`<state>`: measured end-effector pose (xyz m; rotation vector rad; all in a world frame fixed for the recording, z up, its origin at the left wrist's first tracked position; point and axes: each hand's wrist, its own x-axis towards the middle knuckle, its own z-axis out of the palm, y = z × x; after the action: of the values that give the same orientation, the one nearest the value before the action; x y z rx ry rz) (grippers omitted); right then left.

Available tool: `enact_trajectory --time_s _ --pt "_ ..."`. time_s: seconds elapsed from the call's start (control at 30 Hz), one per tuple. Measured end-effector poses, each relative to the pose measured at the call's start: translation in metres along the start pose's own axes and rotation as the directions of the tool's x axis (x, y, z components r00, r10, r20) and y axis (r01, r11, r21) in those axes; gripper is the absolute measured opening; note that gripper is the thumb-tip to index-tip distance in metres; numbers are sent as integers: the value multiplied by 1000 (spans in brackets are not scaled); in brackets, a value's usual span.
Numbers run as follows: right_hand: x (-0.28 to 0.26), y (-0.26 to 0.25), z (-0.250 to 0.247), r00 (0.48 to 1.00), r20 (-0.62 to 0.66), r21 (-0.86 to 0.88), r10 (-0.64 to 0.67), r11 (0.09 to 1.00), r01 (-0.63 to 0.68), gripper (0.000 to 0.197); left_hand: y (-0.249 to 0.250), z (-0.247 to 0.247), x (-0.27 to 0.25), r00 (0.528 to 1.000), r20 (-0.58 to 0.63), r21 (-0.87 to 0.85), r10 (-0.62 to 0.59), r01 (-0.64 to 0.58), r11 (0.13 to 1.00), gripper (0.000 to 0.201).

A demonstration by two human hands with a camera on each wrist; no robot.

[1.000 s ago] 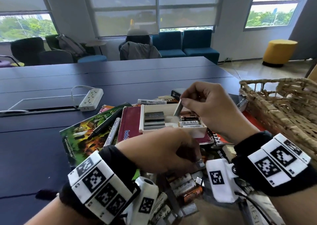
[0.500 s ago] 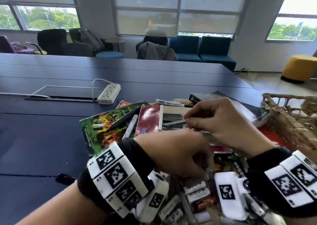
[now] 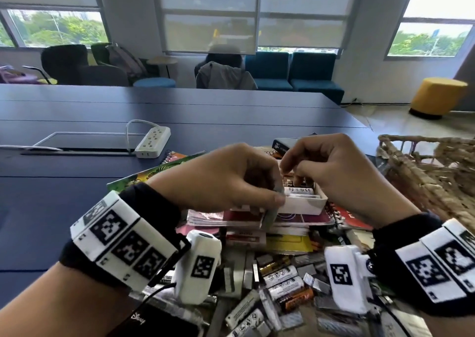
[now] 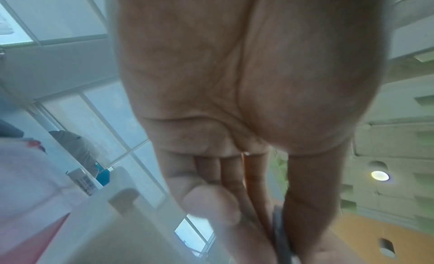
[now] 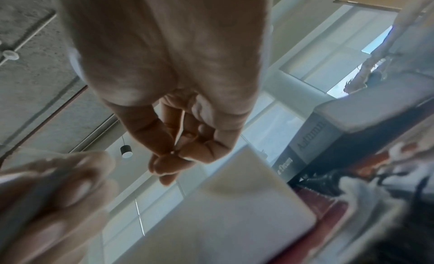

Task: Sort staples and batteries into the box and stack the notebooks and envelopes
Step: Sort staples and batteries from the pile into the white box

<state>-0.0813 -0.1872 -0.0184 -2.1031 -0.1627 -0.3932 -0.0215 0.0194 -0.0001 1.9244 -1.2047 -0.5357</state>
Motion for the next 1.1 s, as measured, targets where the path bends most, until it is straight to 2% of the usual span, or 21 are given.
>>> enact_trajectory --time_s 0.07,0.17,0.23,0.3,0.43,0.53,0.7,0.83,0.97,1.1 --pt "-2 -3 -1 999 34 99 11 995 -15 25 -1 -4 -1 993 -119 -33 14 -18 999 12" --pt "-4 -7 0 992 125 221 23 974 -50 20 -4 -8 -1 952 -304 -82 30 -57 995 14" --pt "-6 -10 3 988 157 220 17 974 -51 22 -7 -9 1 923 -385 -111 22 -70 991 16" --pt "-6 -11 9 988 153 204 2 978 -34 32 -10 -8 2 901 -433 -163 3 -81 983 19" --pt "-5 -8 22 995 96 159 -42 987 27 35 -12 -3 5 891 -454 -187 3 -99 977 25" --pt "-4 -7 21 997 66 167 -27 986 15 32 -12 -3 6 890 -456 -190 2 -100 977 27" --pt "-3 -4 15 998 64 191 -25 981 12 23 -12 -7 4 872 -490 -155 17 -106 982 21" --pt "-3 1 12 999 48 205 -6 979 -4 20 -14 -9 5 827 -563 -166 4 -118 979 18" --pt "-1 7 7 997 -60 222 37 975 -23 20 -17 -13 5 767 -640 -217 -43 -126 968 21" --pt "-1 8 4 983 -173 209 57 978 -20 15 -25 -15 5 747 -659 -243 -89 -100 965 17"
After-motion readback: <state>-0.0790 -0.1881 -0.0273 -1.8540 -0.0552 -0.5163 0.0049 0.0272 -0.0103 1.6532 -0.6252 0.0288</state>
